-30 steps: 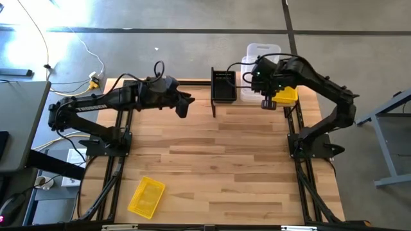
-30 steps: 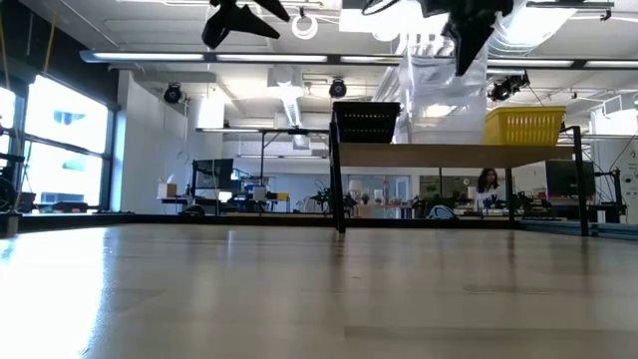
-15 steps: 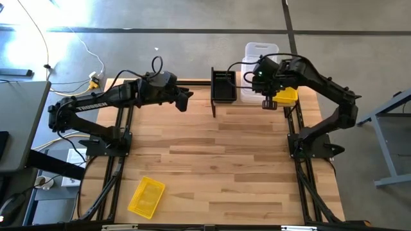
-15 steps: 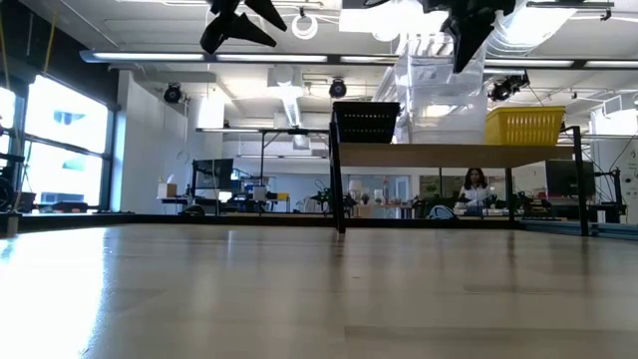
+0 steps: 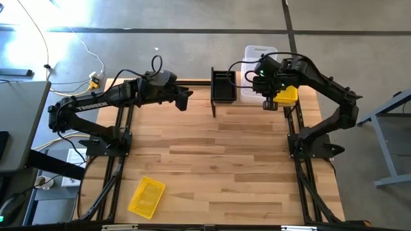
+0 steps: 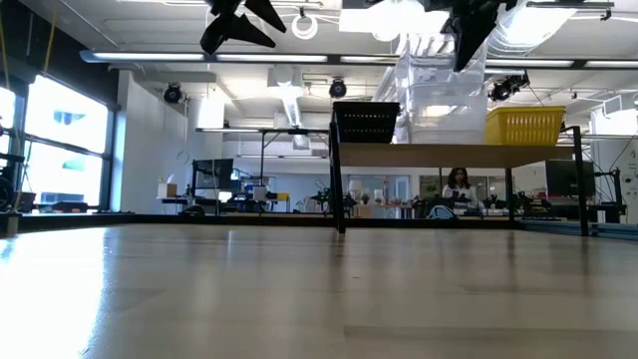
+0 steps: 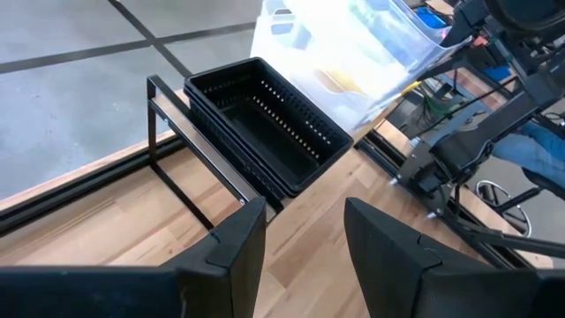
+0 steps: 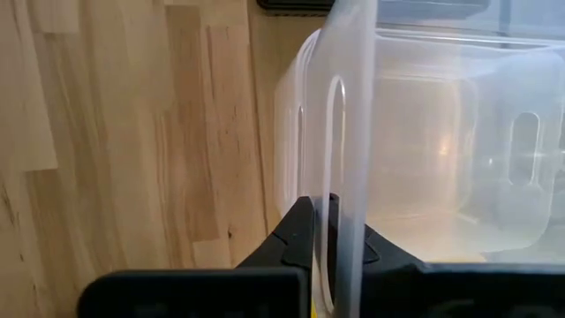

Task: Stack baskets on shelf by color
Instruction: Stack the transparent bin on top of the stacked transparent bins on the shelf

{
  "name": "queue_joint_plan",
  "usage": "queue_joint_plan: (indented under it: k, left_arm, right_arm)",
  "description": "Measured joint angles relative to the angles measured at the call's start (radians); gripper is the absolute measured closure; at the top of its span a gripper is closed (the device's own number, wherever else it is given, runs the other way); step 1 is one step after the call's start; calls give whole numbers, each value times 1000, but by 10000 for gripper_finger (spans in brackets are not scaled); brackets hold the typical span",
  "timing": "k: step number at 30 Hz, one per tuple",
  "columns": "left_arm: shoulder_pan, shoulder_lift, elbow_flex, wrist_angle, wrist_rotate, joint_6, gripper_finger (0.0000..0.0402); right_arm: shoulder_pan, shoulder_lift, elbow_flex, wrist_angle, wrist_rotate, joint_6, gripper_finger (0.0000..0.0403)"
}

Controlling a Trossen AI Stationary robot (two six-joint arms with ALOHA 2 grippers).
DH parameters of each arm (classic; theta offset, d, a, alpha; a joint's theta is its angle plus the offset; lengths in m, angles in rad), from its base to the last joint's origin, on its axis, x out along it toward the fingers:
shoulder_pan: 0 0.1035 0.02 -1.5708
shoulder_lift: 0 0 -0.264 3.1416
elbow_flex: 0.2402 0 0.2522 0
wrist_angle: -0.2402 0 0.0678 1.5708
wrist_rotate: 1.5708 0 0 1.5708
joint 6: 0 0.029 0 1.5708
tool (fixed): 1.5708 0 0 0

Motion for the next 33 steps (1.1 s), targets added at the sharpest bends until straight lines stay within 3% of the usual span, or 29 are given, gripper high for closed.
queue_joint_plan:
  k: [14,25,33]
  left_arm:
    - [0,0,0,0,0,0,257]
    - [0,0,0,5,0,0,257]
    - [0,0,0,5,0,4,257]
  right_arm:
    - [-87,4,0,-17,-74,-103,403]
    - [-102,4,0,-12,-43,-105,401]
    - [-102,4,0,7,-40,-106,357]
